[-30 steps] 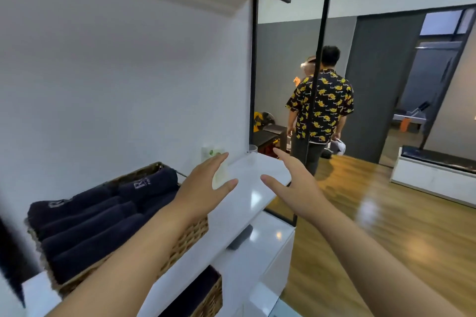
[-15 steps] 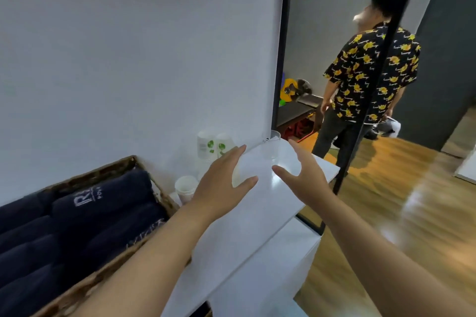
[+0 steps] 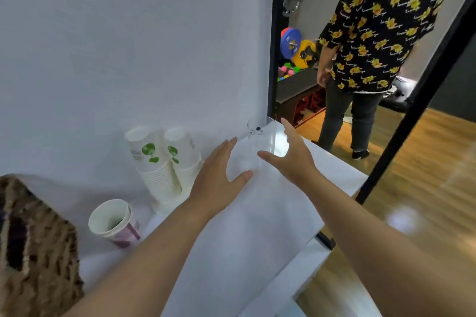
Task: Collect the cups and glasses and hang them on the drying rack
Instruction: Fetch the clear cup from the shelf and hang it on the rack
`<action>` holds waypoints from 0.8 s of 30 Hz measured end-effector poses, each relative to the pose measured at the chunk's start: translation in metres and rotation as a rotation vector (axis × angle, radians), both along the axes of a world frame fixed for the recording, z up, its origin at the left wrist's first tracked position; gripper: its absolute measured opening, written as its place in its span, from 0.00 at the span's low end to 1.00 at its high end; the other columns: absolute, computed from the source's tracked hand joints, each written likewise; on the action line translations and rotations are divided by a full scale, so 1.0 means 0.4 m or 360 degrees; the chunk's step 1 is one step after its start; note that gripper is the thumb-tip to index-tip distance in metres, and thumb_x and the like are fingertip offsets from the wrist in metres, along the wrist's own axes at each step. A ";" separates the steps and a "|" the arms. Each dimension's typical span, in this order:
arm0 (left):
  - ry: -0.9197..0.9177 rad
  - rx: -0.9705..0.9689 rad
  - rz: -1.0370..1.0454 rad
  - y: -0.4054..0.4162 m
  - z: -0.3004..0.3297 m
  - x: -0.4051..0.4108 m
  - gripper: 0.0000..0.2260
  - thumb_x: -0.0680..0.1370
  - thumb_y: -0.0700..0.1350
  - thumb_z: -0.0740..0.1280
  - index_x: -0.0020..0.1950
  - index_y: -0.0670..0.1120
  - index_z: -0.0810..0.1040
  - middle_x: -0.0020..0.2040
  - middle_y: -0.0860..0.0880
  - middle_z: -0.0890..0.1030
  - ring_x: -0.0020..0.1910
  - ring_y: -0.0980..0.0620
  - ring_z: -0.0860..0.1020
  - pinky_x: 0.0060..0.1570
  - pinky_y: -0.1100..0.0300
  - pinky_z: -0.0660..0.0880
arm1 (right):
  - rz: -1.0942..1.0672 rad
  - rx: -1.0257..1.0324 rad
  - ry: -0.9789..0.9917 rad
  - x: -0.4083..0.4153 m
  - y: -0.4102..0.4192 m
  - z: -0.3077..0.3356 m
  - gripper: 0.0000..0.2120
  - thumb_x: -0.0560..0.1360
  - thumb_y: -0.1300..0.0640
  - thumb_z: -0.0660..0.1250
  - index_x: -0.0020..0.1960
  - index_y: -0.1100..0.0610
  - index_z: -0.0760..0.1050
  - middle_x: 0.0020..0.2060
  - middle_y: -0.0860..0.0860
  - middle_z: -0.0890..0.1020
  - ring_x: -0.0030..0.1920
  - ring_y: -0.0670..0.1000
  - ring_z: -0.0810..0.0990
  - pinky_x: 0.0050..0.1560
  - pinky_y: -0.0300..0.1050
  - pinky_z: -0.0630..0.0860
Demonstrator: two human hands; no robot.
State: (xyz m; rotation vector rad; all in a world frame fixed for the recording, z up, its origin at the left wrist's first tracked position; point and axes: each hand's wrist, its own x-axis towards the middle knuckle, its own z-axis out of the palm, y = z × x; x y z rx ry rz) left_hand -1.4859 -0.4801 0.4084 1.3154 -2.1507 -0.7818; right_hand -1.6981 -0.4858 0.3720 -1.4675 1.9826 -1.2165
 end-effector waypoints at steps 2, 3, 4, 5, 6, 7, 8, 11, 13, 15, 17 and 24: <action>0.0038 0.0023 0.0047 -0.030 -0.039 -0.004 0.36 0.79 0.59 0.70 0.83 0.57 0.57 0.82 0.58 0.61 0.80 0.57 0.59 0.75 0.59 0.59 | -0.0002 0.0023 -0.0094 -0.010 -0.054 -0.031 0.55 0.68 0.39 0.81 0.84 0.43 0.51 0.80 0.47 0.66 0.77 0.54 0.67 0.72 0.55 0.72; 0.0060 0.0036 0.0066 -0.038 -0.057 -0.004 0.36 0.79 0.58 0.70 0.83 0.57 0.57 0.81 0.59 0.61 0.80 0.58 0.59 0.75 0.61 0.59 | 0.0002 0.0038 -0.0133 -0.013 -0.076 -0.045 0.56 0.67 0.39 0.81 0.84 0.43 0.50 0.80 0.47 0.65 0.78 0.55 0.66 0.73 0.57 0.72; 0.0074 0.0049 0.0076 -0.043 -0.072 -0.004 0.36 0.78 0.58 0.70 0.83 0.57 0.58 0.81 0.60 0.61 0.80 0.59 0.60 0.74 0.62 0.58 | 0.0006 0.0044 -0.0165 -0.014 -0.097 -0.060 0.57 0.66 0.39 0.82 0.84 0.44 0.49 0.81 0.48 0.65 0.78 0.55 0.66 0.73 0.58 0.71; 0.0080 0.0060 0.0079 -0.045 -0.084 -0.003 0.36 0.78 0.59 0.70 0.83 0.57 0.58 0.81 0.60 0.61 0.79 0.60 0.59 0.73 0.64 0.58 | 0.0012 0.0044 -0.0190 -0.014 -0.115 -0.071 0.58 0.66 0.40 0.82 0.84 0.44 0.50 0.81 0.48 0.64 0.79 0.56 0.65 0.73 0.60 0.71; 0.0082 0.0065 0.0076 -0.046 -0.096 -0.003 0.36 0.78 0.59 0.70 0.83 0.57 0.57 0.81 0.61 0.61 0.79 0.61 0.59 0.73 0.64 0.58 | 0.0016 0.0034 -0.0217 -0.013 -0.133 -0.083 0.58 0.66 0.40 0.82 0.84 0.45 0.50 0.81 0.48 0.64 0.79 0.56 0.65 0.73 0.60 0.71; 0.0085 0.0066 0.0066 -0.048 -0.105 -0.001 0.36 0.78 0.60 0.70 0.83 0.57 0.57 0.81 0.62 0.61 0.79 0.62 0.59 0.74 0.63 0.58 | 0.0014 0.0024 -0.0234 -0.011 -0.149 -0.091 0.57 0.65 0.40 0.83 0.83 0.46 0.52 0.80 0.47 0.65 0.78 0.55 0.66 0.73 0.60 0.71; 0.0088 0.0070 0.0059 -0.048 -0.111 0.000 0.36 0.78 0.60 0.70 0.83 0.58 0.57 0.81 0.63 0.61 0.79 0.62 0.59 0.74 0.64 0.58 | 0.0004 0.0021 -0.0249 -0.008 -0.165 -0.099 0.55 0.65 0.41 0.83 0.82 0.46 0.55 0.79 0.47 0.66 0.78 0.55 0.66 0.74 0.58 0.71; 0.0083 0.0068 0.0050 -0.051 -0.114 0.007 0.36 0.79 0.59 0.69 0.83 0.59 0.56 0.81 0.63 0.61 0.79 0.63 0.59 0.70 0.68 0.57 | -0.0077 0.0044 -0.0264 0.000 -0.197 -0.102 0.48 0.67 0.43 0.82 0.79 0.45 0.61 0.75 0.47 0.71 0.73 0.54 0.71 0.69 0.52 0.73; 0.0072 0.0049 0.0047 -0.055 -0.113 0.015 0.36 0.79 0.59 0.70 0.83 0.57 0.56 0.81 0.62 0.61 0.79 0.62 0.59 0.73 0.65 0.58 | -0.0124 0.0032 -0.0270 0.003 -0.203 -0.102 0.45 0.67 0.43 0.82 0.78 0.45 0.63 0.71 0.47 0.74 0.70 0.53 0.74 0.66 0.51 0.75; 0.0063 0.0042 0.0048 -0.055 -0.107 0.026 0.37 0.79 0.59 0.70 0.83 0.57 0.56 0.81 0.61 0.61 0.79 0.61 0.58 0.75 0.62 0.58 | -0.0148 -0.0010 -0.0283 0.011 -0.191 -0.097 0.44 0.67 0.44 0.83 0.77 0.46 0.65 0.70 0.47 0.76 0.68 0.52 0.75 0.66 0.51 0.76; 0.0053 0.0030 0.0059 -0.049 -0.095 0.039 0.37 0.79 0.58 0.70 0.83 0.57 0.56 0.81 0.61 0.61 0.79 0.61 0.58 0.74 0.64 0.57 | -0.0153 -0.0070 -0.0286 0.023 -0.168 -0.085 0.43 0.67 0.44 0.82 0.76 0.46 0.66 0.68 0.47 0.77 0.68 0.51 0.76 0.65 0.50 0.77; 0.0109 -0.0002 0.0068 0.038 -0.020 0.077 0.37 0.79 0.58 0.71 0.83 0.59 0.55 0.81 0.61 0.61 0.79 0.60 0.58 0.71 0.65 0.56 | -0.0056 -0.0221 -0.0335 0.087 -0.029 0.014 0.42 0.68 0.47 0.83 0.76 0.48 0.67 0.68 0.48 0.77 0.69 0.51 0.75 0.65 0.50 0.76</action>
